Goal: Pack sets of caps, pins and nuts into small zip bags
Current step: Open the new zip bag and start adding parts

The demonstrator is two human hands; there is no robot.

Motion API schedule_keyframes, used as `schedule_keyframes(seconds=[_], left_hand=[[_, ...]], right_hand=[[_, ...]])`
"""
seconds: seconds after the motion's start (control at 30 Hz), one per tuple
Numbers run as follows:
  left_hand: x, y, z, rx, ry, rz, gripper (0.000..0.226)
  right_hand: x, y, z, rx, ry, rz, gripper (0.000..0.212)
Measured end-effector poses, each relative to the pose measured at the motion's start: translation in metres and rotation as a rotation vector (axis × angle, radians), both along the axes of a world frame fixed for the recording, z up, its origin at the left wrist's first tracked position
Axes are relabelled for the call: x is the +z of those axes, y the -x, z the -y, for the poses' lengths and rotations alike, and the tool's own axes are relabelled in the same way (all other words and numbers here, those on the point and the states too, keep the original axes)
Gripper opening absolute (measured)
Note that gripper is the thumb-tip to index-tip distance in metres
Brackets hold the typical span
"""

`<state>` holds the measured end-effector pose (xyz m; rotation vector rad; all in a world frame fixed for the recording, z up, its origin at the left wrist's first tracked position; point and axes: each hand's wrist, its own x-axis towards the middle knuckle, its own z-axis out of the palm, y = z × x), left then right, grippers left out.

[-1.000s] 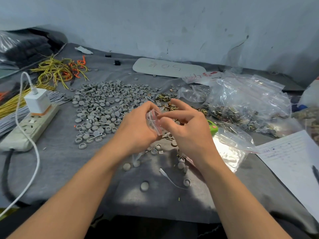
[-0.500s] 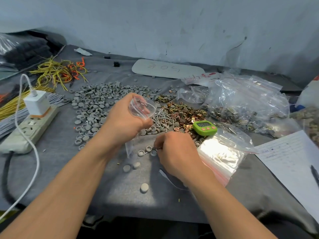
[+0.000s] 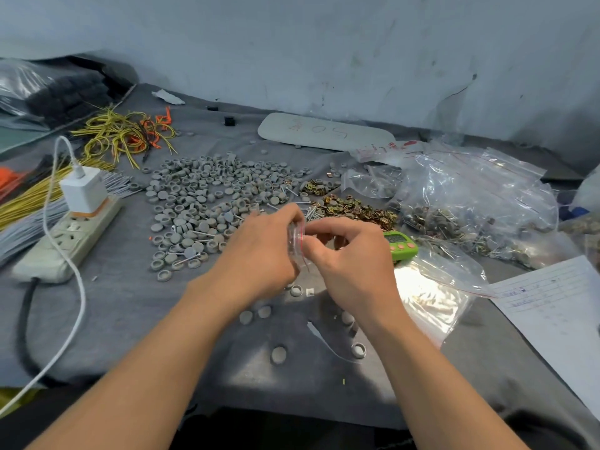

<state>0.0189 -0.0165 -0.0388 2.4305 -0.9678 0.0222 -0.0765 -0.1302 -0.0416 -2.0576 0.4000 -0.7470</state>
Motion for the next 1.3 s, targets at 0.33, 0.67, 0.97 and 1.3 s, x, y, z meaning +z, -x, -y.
schedule_keyframes(seconds=[0.33, 0.67, 0.97, 1.3], left_hand=[[0.012, -0.007, -0.008, 0.022, 0.194, -0.116, 0.038], [0.02, -0.022, -0.024, 0.148, 0.37, -0.157, 0.039], [0.018, -0.023, -0.024, 0.132, 0.274, -0.11, 0.037], [0.011, -0.017, -0.017, 0.095, 0.093, -0.081, 0.04]], right_hand=[[0.001, -0.001, 0.001, -0.099, -0.065, 0.08, 0.02], [-0.014, -0.002, -0.01, 0.01, 0.477, -0.576, 0.029], [-0.014, -0.004, -0.007, -0.038, 0.495, -0.548, 0.017], [-0.01, -0.006, -0.001, -0.091, 0.152, -0.327, 0.014]])
